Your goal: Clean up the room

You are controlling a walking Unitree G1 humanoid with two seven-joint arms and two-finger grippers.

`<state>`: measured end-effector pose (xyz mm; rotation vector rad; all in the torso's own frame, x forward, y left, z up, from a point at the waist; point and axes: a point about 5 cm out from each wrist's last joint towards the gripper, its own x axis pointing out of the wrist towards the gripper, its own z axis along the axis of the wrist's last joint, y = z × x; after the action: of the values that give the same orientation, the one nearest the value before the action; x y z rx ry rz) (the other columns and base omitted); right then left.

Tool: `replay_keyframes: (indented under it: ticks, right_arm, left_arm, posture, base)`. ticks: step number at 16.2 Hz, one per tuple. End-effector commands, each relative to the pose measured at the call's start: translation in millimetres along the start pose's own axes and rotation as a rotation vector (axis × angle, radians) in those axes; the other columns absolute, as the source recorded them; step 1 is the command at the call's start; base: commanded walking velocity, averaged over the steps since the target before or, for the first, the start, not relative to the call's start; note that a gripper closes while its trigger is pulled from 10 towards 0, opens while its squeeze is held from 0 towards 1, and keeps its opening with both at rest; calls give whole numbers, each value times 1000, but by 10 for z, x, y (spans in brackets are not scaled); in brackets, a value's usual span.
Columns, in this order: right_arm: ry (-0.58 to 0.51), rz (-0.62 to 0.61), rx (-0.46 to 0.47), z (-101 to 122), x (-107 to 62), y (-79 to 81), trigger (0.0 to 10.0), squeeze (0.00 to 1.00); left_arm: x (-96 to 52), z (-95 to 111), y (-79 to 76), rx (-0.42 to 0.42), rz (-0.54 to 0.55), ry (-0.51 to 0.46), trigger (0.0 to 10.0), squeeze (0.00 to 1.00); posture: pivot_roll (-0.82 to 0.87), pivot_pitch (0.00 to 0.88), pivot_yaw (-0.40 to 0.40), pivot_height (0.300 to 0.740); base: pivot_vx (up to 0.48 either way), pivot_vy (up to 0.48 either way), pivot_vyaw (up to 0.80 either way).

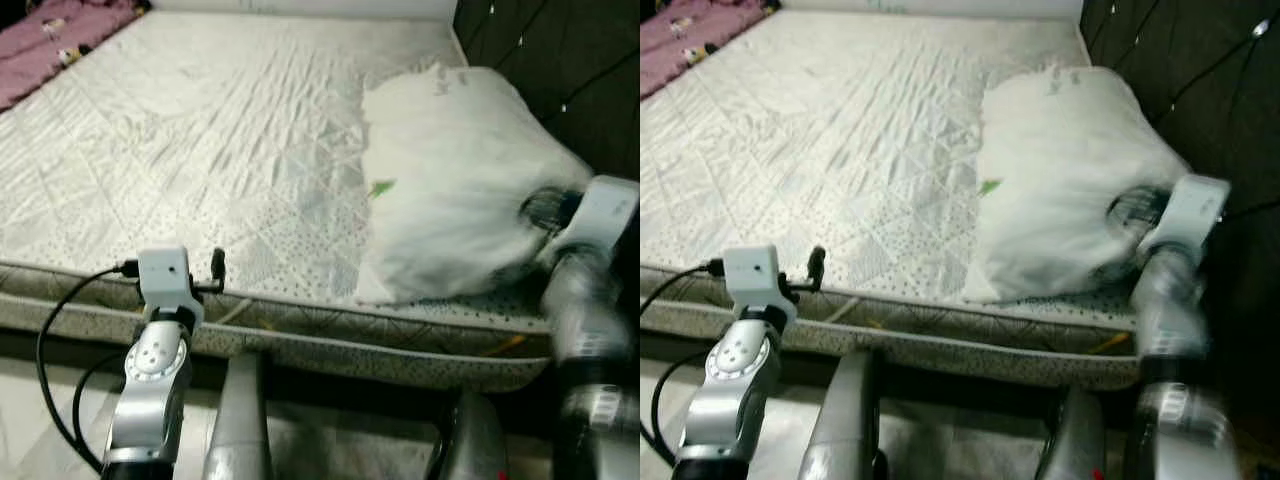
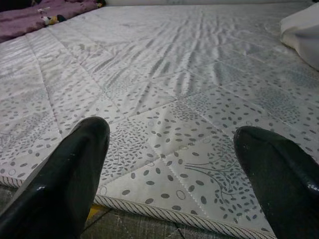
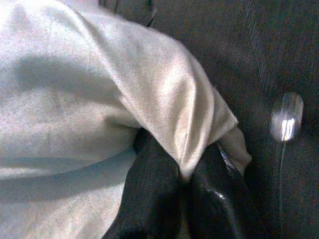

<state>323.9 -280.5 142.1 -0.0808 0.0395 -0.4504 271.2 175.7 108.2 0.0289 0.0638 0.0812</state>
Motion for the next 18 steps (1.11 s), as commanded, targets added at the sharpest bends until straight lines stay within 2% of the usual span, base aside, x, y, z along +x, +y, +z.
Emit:
replay_keyframes:
  ticks: [1,2,3,5,8,10,12,14,15,17,18]
  right_arm:
    - [-53,39,3,79,-106,119,0,0]
    - [-68,94,-5,17,-276,243,0,0]
    - [-78,208,14,-40,-569,517,0,0]
    - [-49,265,56,-88,-739,684,0,0]
    - [-47,287,65,-69,-793,718,0,0]
    - [-13,275,61,-117,-712,678,0,0]
    - [-8,222,71,-57,-515,596,0,0]
    - [-90,110,77,324,-97,391,0,0]
    - [-96,91,76,380,-24,336,0,0]
    - [-113,-20,74,565,225,10,0,0]
    - [-123,-43,64,610,257,-66,0,0]
  left_arm:
    - [-6,2,46,13,5,0,10000,0]
    - [-7,-2,56,10,9,1,10000,0]
    - [-3,-3,44,13,-1,4,10000,0]
    - [9,12,21,15,-13,2,10000,0]
    - [29,32,66,22,-6,-4,10000,0]
    - [27,29,68,23,-2,-4,10000,0]
    - [27,30,49,21,-2,-4,10000,0]
    - [29,36,55,19,5,-8,10000,0]
    - [32,38,62,20,8,-8,10000,0]
    - [34,47,87,24,16,-11,10000,0]
    - [32,48,93,25,18,-11,10000,0]
  posture:
    - [47,0,11,497]
    - [46,0,16,497]
    - [43,0,27,497]
    - [47,0,32,497]
    - [50,0,32,497]
    - [52,0,29,497]
    - [56,0,27,497]
    - [60,0,25,497]
    - [65,0,24,497]
    - [72,0,21,497]
    - [72,0,21,497]
  base:
    - [0,0,0]
    - [0,0,0]
    - [0,0,0]
    - [0,0,0]
    - [0,0,0]
    - [0,0,0]
    - [0,0,0]
    - [0,0,0]
    - [0,0,0]
    - [0,0,0]
    - [0,0,0]
